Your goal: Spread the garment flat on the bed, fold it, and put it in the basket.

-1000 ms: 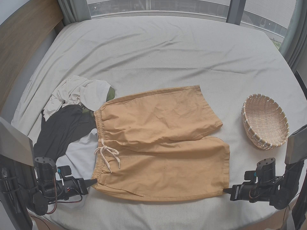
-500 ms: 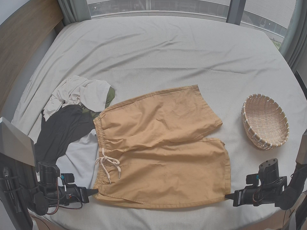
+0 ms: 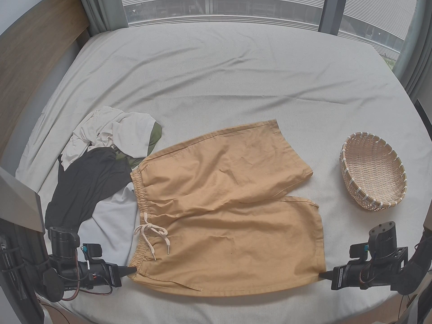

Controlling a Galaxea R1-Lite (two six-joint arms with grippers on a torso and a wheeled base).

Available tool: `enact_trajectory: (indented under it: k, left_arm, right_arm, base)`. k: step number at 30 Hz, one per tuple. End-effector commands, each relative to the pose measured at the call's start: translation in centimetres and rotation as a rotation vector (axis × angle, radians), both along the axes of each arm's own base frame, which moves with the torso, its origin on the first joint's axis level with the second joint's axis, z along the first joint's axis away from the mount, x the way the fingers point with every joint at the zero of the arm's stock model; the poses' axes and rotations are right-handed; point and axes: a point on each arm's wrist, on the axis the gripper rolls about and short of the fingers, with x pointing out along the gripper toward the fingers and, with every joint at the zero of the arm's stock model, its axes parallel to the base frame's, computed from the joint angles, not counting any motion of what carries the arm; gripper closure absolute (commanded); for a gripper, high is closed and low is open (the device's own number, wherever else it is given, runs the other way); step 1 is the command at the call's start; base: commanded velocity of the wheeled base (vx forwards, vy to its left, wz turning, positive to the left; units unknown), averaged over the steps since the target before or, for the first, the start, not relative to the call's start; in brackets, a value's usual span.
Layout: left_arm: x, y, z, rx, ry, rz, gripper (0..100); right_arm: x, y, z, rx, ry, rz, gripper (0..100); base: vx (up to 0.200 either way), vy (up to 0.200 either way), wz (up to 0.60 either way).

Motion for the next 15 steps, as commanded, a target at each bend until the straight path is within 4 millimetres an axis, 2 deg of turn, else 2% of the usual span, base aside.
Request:
enact_trajectory:
  k: [1,3,5,9,10,12,15]
  left_arm:
    - [0.4,0.2,2.2,-0.049,-0.153,0.016,100]
    - [0.8,0.1,2.8,-0.067,-0.198,0.028,100]
    - [1.3,0.1,4.0,-0.084,-0.253,0.036,100]
    - [1.8,0.0,5.8,-0.125,-0.324,0.047,100]
    - [1.8,0.0,5.8,-0.125,-0.324,0.047,100]
    - [2.4,-0.1,7.1,-0.159,-0.375,0.063,100]
    - [3.1,-0.1,8.3,-0.205,-0.411,0.087,100]
  right_arm:
    - [0.5,0.1,2.9,0.115,-0.176,-0.039,100]
    - [0.9,0.2,3.8,0.155,-0.224,-0.057,100]
    - [1.9,0.5,5.5,0.221,-0.319,-0.073,100]
    - [3.1,0.8,7.8,0.280,-0.423,-0.083,100]
    - [3.1,0.8,7.8,0.280,-0.423,-0.083,100]
    - [4.2,1.0,9.4,0.313,-0.490,-0.094,100]
    - [5.3,1.2,10.6,0.333,-0.537,-0.100,100]
  base:
    - [0.000,0.000,0.00]
    - [0.000,0.000,0.00]
    - [0.000,0.000,0.00]
    - [0.000,0.000,0.00]
    - [0.000,0.000,0.00]
    - [0.000,0.000,0.00]
    - [0.000,0.000,0.00]
